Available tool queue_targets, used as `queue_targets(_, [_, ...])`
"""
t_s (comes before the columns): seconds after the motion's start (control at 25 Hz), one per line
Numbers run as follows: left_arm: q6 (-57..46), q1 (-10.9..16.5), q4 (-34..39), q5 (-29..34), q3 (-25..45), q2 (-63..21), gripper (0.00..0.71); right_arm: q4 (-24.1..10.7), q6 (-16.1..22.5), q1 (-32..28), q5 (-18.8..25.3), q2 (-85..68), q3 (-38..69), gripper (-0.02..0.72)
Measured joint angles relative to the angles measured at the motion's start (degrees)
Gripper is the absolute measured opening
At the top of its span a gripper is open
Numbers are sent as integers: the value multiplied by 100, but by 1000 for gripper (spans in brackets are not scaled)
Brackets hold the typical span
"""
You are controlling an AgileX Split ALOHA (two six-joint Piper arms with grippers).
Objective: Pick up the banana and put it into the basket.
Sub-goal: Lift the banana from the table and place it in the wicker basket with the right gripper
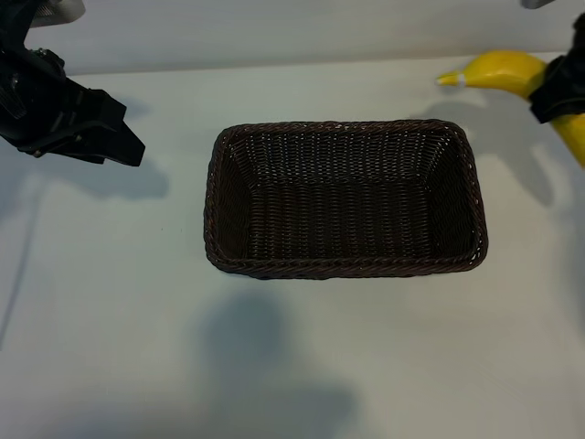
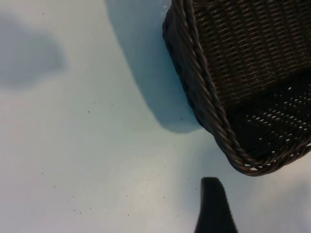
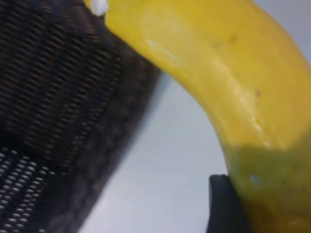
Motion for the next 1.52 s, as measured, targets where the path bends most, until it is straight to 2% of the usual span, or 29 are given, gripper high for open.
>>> queue_targets(0.36, [21,0,-5,0,0,0,502,37,507,1127,-533,0,0,416])
queue_targets(0.64, [17,0,-30,5,0,0,502,37,730,1817,-707,150,-7,416])
queue_targets(0.8, [17,0,-41,5,0,0,502,49,734,2006,-687,393,-168,416])
queue_targets(1.16, [15,0,-41,5,0,0,502,-47,741,2011,-502,541,-445,415])
queue_targets(1.32, [15,0,-41,5,0,0,502,-122,604,2011,-445,541,-445,415])
queue_targets(1.52, [10,0,-41,5,0,0,502,-142,-2,2014,-265,541,-445,415])
